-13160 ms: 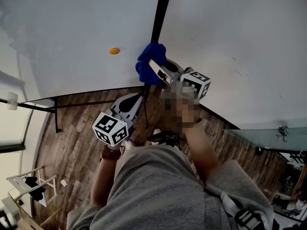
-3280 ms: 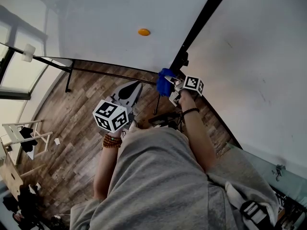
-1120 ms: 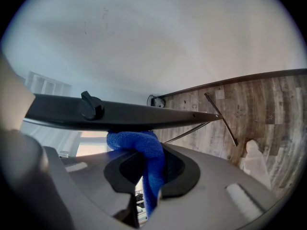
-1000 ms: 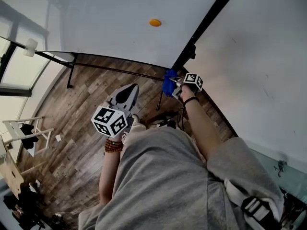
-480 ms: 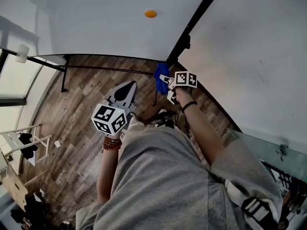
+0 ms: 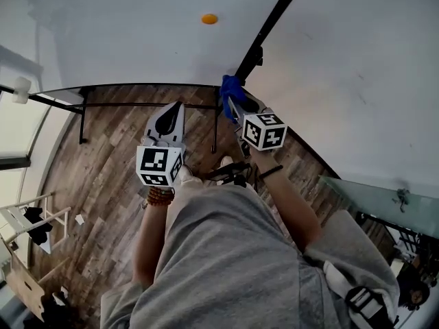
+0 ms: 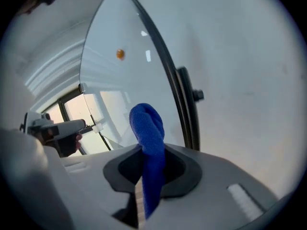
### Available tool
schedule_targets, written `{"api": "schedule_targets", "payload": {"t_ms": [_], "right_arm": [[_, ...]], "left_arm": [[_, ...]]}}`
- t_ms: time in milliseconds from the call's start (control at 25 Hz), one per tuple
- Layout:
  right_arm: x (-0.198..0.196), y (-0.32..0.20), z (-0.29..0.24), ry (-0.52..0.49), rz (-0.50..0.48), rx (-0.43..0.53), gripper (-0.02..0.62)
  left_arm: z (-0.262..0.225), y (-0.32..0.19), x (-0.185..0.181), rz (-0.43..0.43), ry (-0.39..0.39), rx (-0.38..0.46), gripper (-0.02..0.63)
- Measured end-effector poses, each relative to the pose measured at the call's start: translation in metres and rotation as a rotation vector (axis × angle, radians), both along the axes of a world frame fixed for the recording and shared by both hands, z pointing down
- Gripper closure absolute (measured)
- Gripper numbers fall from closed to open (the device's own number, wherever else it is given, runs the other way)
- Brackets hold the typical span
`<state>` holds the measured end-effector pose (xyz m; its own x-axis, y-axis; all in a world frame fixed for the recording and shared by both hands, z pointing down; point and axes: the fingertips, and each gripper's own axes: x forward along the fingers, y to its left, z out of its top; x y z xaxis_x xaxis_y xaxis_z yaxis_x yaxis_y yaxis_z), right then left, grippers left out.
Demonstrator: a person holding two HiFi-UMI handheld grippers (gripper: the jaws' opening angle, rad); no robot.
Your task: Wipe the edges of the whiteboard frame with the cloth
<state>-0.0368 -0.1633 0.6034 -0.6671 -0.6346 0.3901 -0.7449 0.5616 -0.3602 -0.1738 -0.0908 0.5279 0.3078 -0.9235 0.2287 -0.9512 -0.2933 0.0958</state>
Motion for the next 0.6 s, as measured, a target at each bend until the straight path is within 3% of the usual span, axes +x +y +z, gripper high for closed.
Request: {"api": "schedule_targets", "payload": {"t_ms": [120, 240, 360, 600], "right_arm": [[-0.007, 0.011, -0.042, 0.104, -0.008, 0.22, 0.518], [-0.011, 0.023, -0.07, 0.149, 0.008, 0.349, 0.518], [-0.017, 0.036, -0.084, 0.157, 0.022, 0.414, 0.518], [-0.035, 0.065, -0.084, 0.208, 0.0, 0.446, 0.522]], "left_arm": [[-0.011, -0.003, -0.007, -0.028, -0.007, 0.04, 0.598], [-0.024, -0.003, -0.01, -0.056, -0.026, 0.085, 0.598], [-0.034, 0.002, -0.013, -0.074, -0.063, 0.125, 0.598], [-0.046, 0.023, -0.016, -0.07, -0.099, 0.192, 0.598]]}}
